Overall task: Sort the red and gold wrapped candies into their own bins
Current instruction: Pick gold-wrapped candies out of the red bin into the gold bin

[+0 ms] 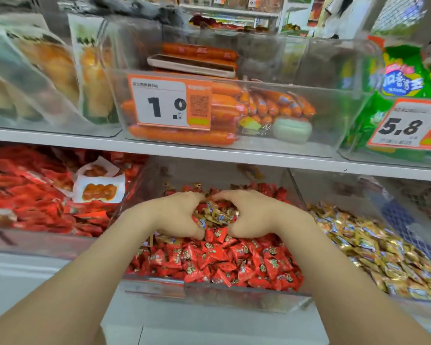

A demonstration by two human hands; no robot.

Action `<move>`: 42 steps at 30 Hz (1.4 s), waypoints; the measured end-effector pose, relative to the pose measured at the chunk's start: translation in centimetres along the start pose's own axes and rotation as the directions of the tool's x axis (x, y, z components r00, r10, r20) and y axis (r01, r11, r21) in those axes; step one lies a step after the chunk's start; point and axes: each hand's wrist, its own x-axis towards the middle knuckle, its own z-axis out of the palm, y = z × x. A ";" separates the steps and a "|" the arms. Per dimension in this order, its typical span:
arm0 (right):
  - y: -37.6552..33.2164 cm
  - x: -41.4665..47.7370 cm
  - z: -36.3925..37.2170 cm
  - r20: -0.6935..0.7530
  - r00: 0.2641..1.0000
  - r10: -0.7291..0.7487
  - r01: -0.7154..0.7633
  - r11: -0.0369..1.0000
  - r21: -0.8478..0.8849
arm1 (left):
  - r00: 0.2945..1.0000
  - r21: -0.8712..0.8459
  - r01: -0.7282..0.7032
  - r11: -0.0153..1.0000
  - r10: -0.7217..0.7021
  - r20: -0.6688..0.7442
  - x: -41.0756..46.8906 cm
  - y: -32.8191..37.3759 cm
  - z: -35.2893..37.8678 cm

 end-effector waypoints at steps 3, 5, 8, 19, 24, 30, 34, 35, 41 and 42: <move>-0.1 1.0 0.0 0.035 0.999 -0.033 0.033 0.999 -0.002 | 0.999 -0.053 -0.023 0.998 0.021 -0.035 0.7 -0.6 0.0; 0.2 1.2 0.1 -0.024 0.996 -0.087 0.088 0.995 0.047 | 0.996 -0.093 -0.041 0.995 0.033 -0.077 0.9 -1.1 0.2; 0.9 0.8 0.6 -0.149 0.981 -0.125 0.146 0.979 0.140 | 0.987 -0.129 -0.093 0.987 0.075 -0.141 1.0 -1.9 0.4; 2.0 -2.2 0.6 -0.325 0.941 -0.097 0.203 0.929 0.310 | 0.939 -0.255 -0.305 0.918 0.245 -0.242 -1.8 -1.2 0.1; 1.7 -3.0 0.6 -0.378 0.926 -0.003 0.179 0.885 0.430 | 0.942 -0.273 -0.288 0.918 0.221 -0.252 -2.7 -0.5 0.8; 1.0 -4.1 0.0 -0.456 0.882 0.117 0.090 0.909 0.407 | 0.934 -0.048 -0.228 0.973 0.204 -0.292 -3.5 -0.3 1.3; 1.0 -4.1 -0.1 -0.504 0.843 0.185 0.081 0.884 0.460 | 0.894 0.028 -0.266 0.964 0.257 -0.366 -4.0 -0.2 1.1; 1.0 -3.9 -0.1 -0.521 0.828 0.207 0.090 0.868 0.488 | 0.884 0.036 -0.278 0.960 0.270 -0.381 -4.2 -0.1 1.1; 1.7 -3.3 0.4 -0.502 0.858 0.109 0.131 0.898 0.419 | 0.884 -0.044 -0.278 0.960 0.238 -0.402 -4.6 0.5 1.5; 1.8 -3.2 0.4 -0.511 0.855 0.089 0.135 0.913 0.385 | 0.885 -0.067 -0.277 0.959 0.227 -0.407 -4.6 0.5 1.5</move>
